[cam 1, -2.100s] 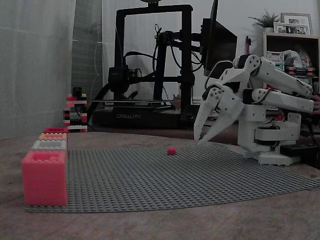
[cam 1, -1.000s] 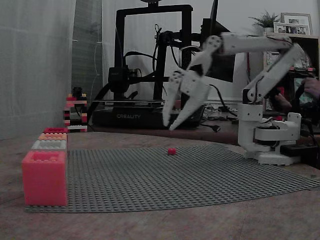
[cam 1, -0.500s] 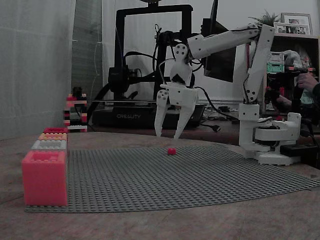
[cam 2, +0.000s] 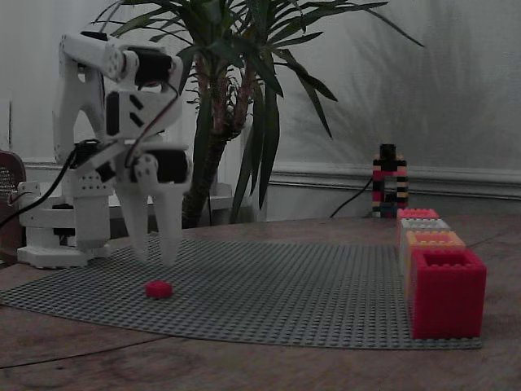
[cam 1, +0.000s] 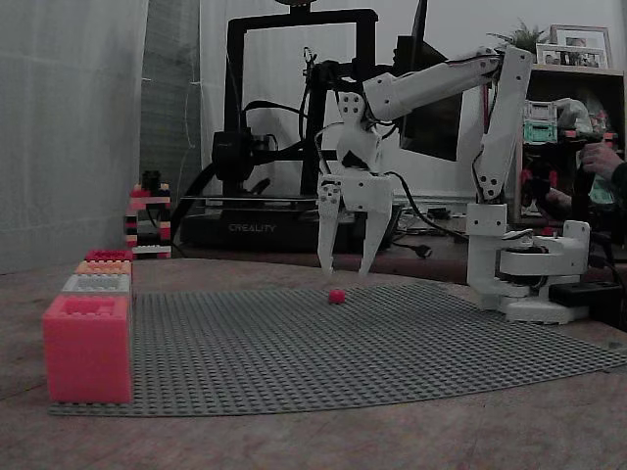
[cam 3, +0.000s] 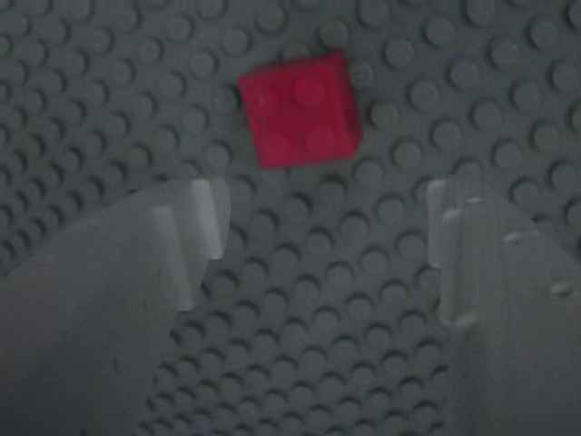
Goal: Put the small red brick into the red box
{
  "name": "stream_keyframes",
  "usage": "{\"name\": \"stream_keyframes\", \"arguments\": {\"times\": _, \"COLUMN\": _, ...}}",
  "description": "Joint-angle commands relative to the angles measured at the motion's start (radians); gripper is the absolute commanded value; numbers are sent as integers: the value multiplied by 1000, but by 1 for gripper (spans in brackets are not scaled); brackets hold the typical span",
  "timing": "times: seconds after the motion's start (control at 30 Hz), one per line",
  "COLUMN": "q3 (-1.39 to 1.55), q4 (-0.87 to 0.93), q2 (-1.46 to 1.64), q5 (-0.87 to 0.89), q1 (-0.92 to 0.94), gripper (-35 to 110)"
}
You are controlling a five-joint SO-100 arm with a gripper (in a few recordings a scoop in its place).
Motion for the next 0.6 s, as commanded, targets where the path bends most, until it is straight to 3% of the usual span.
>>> {"name": "stream_keyframes", "arguments": {"times": 0.0, "q3": -51, "q4": -17, "q2": 15, "q5": -26, "q1": 34, "gripper": 22}}
{"name": "stream_keyframes", "arguments": {"times": 0.57, "q3": -46, "q4": -86, "q2": -64, "q5": -89, "q1": 54, "gripper": 21}}
